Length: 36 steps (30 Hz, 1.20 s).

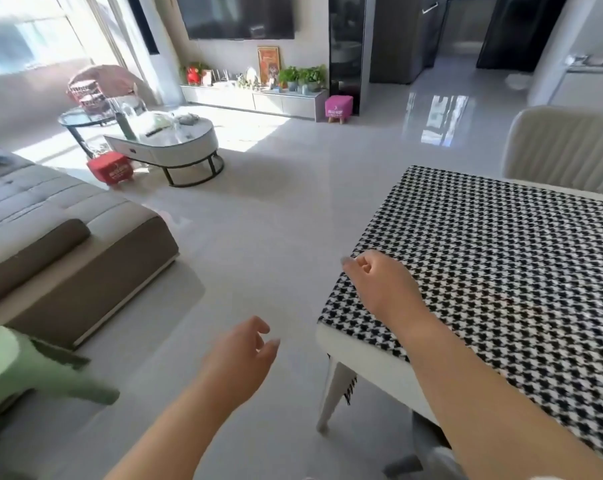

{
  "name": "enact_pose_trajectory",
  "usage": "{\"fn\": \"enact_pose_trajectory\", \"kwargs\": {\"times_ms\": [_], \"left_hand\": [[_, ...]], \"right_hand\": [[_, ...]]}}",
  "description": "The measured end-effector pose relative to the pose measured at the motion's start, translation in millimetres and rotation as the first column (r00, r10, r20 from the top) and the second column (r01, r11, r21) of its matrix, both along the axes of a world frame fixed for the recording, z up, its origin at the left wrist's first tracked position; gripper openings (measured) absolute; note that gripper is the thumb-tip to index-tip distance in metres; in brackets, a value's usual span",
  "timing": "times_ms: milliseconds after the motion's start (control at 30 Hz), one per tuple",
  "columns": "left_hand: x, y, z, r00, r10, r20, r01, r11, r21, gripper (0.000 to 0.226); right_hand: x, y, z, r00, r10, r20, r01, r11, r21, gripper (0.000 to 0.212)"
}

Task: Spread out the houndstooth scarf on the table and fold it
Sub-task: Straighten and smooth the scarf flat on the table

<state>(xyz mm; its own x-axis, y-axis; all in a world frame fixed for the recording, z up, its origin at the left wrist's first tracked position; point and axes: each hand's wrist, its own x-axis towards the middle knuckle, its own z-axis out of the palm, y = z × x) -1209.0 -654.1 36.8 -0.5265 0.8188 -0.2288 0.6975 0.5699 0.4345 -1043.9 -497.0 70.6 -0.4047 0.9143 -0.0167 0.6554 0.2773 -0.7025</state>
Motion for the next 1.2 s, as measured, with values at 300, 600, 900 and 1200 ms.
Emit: {"fn": "enact_pose_trajectory", "kwargs": {"times_ms": [300,600,900,1200], "left_hand": [[-82.8,106.1,-19.4,0.970,-0.208,0.124,0.211,0.977,-0.009,0.025],[-162.0,214.7,-33.0,0.860,-0.500,0.102,0.500,0.866,0.026,0.022],[-230.5,300.2,-41.9,0.525,-0.850,0.038,0.851,0.524,-0.032,0.026],[-188.5,319.5,-72.2,0.187,-0.977,0.106,0.981,0.181,-0.063,0.028]], "right_hand": [[-70.4,53.6,-11.5,0.990,-0.116,0.077,0.119,0.992,-0.037,0.041],[-129.8,99.1,-26.8,0.921,-0.373,0.112,0.380,0.924,-0.044,0.044],[-221.4,90.8,-46.3,0.716,-0.690,0.101,0.697,0.704,-0.135,0.044],[-228.8,37.2,-93.2,0.501,-0.819,0.278,0.851,0.408,-0.331,0.038]]}}
